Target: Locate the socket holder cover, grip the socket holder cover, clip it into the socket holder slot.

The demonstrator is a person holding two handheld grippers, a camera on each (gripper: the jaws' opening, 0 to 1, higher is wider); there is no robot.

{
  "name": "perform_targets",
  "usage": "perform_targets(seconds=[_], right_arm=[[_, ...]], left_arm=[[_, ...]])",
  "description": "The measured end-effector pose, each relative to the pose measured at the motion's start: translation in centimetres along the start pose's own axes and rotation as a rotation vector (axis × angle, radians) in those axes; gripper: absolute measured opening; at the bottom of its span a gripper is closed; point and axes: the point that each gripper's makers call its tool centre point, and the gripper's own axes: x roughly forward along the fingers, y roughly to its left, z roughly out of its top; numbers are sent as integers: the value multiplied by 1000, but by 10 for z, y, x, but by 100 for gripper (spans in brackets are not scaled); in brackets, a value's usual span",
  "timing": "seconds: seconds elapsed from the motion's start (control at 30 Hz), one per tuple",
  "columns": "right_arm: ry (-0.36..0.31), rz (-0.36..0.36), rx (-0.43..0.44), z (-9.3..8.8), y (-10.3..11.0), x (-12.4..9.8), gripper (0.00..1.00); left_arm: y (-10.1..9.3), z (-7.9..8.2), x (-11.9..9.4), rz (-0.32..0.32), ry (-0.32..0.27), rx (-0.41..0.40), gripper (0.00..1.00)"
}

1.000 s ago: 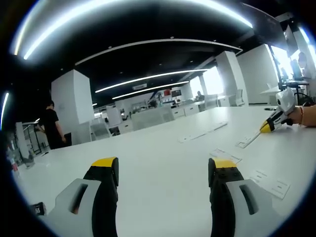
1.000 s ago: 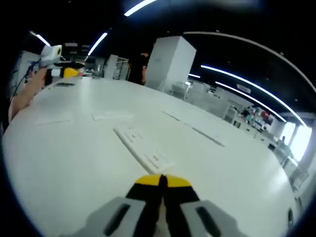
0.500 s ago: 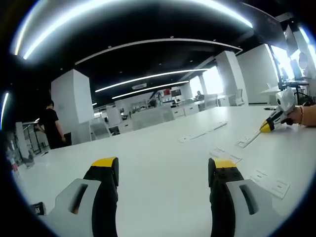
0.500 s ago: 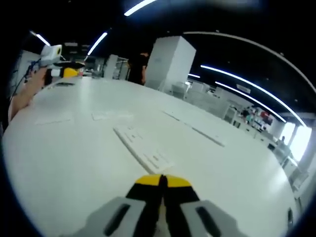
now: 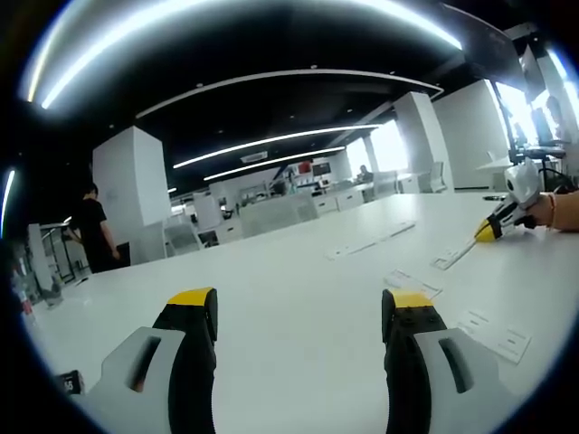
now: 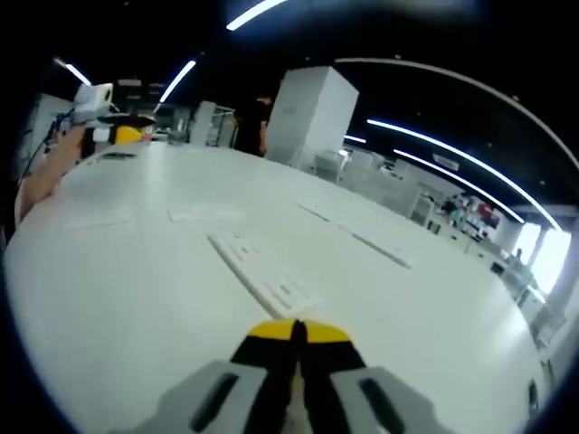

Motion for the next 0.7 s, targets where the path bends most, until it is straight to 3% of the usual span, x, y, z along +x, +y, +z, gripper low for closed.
perform_targets(seconds=[0.47,0.7], right_arm=[[-2,-1,10,0,1,1,4],[36,-18,-39,1,-1,2,4]], left_arm=[[-3,-1,1,-12,0,-7,73],[-5,0,1,-18,-10,-13,73]])
